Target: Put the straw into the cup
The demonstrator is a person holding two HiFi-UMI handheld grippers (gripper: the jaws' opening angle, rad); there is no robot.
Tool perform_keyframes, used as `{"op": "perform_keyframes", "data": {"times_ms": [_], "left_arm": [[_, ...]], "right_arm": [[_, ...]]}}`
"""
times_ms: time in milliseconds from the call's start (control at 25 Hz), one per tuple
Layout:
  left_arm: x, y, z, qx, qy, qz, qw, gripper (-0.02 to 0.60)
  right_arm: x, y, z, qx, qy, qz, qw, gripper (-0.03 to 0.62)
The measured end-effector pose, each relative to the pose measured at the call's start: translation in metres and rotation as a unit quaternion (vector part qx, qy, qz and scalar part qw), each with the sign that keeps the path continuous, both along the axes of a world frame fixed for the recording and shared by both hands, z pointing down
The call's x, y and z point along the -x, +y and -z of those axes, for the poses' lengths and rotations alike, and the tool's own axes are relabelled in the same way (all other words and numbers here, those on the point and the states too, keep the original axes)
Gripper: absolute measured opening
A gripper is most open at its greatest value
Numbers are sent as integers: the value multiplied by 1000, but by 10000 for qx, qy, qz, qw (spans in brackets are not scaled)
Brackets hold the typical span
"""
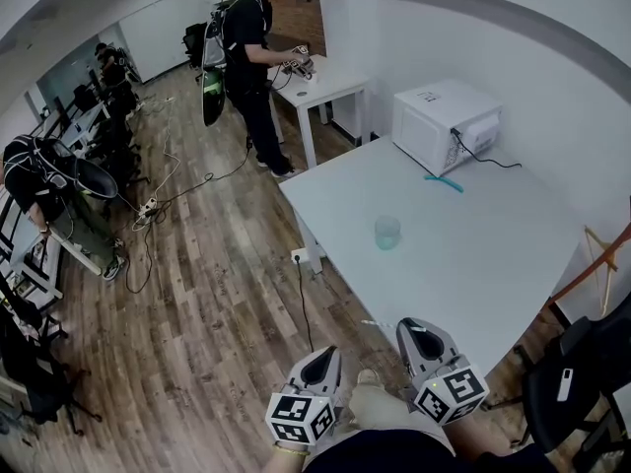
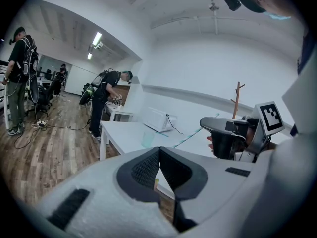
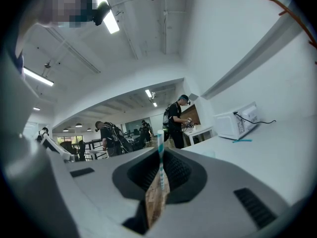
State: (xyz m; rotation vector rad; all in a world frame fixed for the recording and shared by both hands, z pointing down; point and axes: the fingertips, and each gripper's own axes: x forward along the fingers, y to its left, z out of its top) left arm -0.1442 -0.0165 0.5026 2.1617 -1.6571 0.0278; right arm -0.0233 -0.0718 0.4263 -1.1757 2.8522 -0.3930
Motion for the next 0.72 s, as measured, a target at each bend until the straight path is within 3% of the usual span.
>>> {"op": "perform_keyframes", "data": {"times_ms": [720], "left_arm": [[35, -122, 2, 102, -188, -191, 9996, 18]], "right_arm": [[38, -127, 6, -16, -154, -121, 9998, 41]]}}
